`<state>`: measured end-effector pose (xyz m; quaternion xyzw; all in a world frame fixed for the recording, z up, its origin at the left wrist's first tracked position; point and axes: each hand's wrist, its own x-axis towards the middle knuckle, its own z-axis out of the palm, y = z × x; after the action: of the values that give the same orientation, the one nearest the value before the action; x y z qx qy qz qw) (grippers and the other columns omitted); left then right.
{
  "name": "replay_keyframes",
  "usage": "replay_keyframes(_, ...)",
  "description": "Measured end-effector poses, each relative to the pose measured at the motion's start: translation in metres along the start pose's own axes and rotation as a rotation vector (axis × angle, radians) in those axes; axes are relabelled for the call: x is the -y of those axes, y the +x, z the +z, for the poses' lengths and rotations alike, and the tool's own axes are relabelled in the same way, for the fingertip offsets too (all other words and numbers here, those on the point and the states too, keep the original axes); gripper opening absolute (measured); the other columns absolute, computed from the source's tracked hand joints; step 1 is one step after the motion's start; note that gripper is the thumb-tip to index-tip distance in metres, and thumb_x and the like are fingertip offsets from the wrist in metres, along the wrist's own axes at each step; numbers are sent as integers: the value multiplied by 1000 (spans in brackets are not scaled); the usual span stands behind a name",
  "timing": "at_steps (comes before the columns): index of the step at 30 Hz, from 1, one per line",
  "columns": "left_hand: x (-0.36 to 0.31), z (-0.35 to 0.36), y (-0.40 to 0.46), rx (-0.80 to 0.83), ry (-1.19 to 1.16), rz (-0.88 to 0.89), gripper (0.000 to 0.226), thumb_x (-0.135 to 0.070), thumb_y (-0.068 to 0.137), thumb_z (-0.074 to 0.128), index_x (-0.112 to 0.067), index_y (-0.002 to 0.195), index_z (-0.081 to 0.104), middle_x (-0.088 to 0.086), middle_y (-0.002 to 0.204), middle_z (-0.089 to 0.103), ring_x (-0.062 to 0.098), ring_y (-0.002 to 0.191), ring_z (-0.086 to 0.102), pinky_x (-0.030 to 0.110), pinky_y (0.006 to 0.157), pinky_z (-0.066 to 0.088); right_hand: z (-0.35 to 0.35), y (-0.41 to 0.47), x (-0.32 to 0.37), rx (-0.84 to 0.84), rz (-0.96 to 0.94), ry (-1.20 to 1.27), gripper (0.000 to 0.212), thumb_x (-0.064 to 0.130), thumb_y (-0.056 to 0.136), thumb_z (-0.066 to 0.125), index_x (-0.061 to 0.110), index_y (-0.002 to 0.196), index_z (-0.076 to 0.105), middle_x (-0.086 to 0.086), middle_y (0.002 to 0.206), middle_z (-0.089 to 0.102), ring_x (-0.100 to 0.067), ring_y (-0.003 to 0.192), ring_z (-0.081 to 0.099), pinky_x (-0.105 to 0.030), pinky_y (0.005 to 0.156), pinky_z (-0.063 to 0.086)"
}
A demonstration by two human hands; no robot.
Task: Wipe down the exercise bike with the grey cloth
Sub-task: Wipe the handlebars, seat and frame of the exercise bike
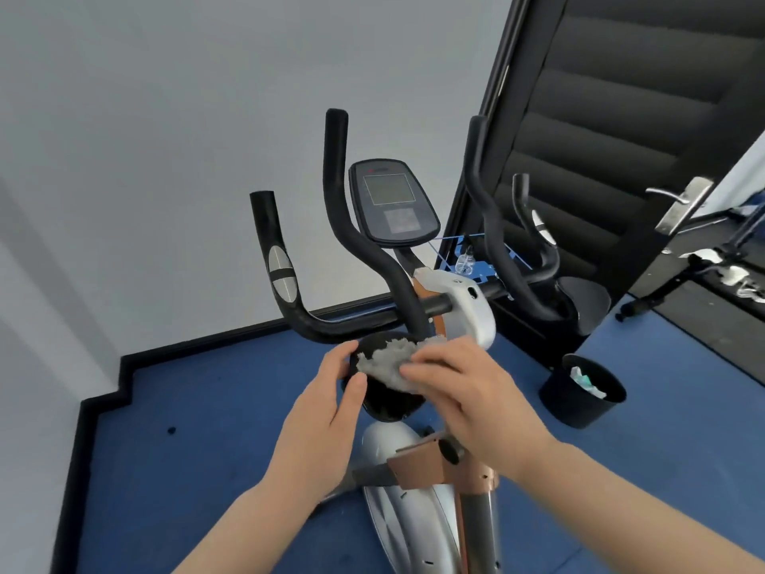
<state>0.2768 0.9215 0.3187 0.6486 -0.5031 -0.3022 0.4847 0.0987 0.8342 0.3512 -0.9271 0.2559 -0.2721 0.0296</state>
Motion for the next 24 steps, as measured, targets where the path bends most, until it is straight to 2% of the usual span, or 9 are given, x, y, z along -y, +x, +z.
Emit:
replay_keyframes(2, 5, 3, -1, -16, -114, -18, 35, -47, 92, 38, -52, 127, 41, -31, 115, 59, -13, 110, 52, 9, 85, 40, 7, 14, 12, -140, 163, 126, 27, 8, 87, 63, 12, 113, 68, -2, 111, 63, -17, 102, 54, -18, 90, 41)
replay_keyframes(7, 11, 10, -2, -101, -225, 18, 28, -30, 97, 41, -40, 121, 52, -31, 114, 60, -13, 107, 54, 1, 82, 39, 40, 14, 49, -64, 407, 293, 34, 28, 96, 49, 24, 128, 57, 11, 131, 45, -3, 120, 35, -1, 99, 19)
replay_keyframes(9, 12, 12, -2, -108, -241, 38, 27, -25, 98, 41, -36, 119, 55, -26, 114, 63, -7, 107, 57, 2, 82, 40, 38, -2, 48, -24, 402, 366, 35, 29, 95, 48, 29, 129, 55, 18, 131, 43, 2, 120, 35, -2, 99, 21)
replay_keyframes(11, 13, 13, -2, -106, -261, 41, 26, -25, 99, 41, -34, 119, 56, -21, 115, 64, -2, 109, 58, 5, 83, 41, 31, -9, 39, 2, 413, 460, 35, 24, 91, 57, 33, 125, 59, 21, 128, 47, 3, 119, 41, -10, 100, 33)
replay_keyframes(13, 14, 13, -2, -109, -262, 37, 26, -29, 98, 41, -35, 119, 55, -21, 115, 64, -2, 109, 58, 7, 84, 42, 27, -2, 33, -69, 460, 553, 35, 15, 86, 65, 32, 116, 66, 23, 120, 54, 5, 115, 49, -14, 97, 41)
replay_keyframes(16, 15, 13, -1, -107, -260, 50, 26, -30, 99, 40, -38, 119, 55, -21, 116, 63, -2, 108, 58, 6, 83, 42, 31, 19, 42, -150, 498, 598, 33, 16, 85, 65, 29, 116, 66, 28, 115, 53, 7, 112, 50, -11, 94, 41)
replay_keyframes(19, 17, 13, -3, -94, -259, 54, 29, -31, 99, 39, -36, 124, 53, -20, 119, 62, 0, 112, 57, 8, 86, 42, 43, 15, 50, -109, 495, 587, 34, 21, 87, 64, 32, 119, 63, 28, 116, 50, -1, 116, 48, -20, 97, 42)
replay_keyframes(21, 19, 15, -3, -98, -237, 60, 30, -30, 99, 38, -35, 125, 52, -20, 120, 62, 1, 113, 56, 11, 89, 44, 43, 3, 49, -104, 472, 581, 35, 19, 85, 66, 34, 116, 63, 28, 116, 52, -2, 115, 50, -17, 96, 41)
replay_keyframes(24, 19, 15, -2, -110, -234, 53, 29, -27, 100, 38, -35, 123, 53, -20, 118, 62, 1, 113, 56, 14, 91, 44, 39, -16, 42, -116, 312, 316, 38, 3, 77, 71, 22, 110, 68, 14, 111, 60, -6, 104, 53, -13, 90, 41)
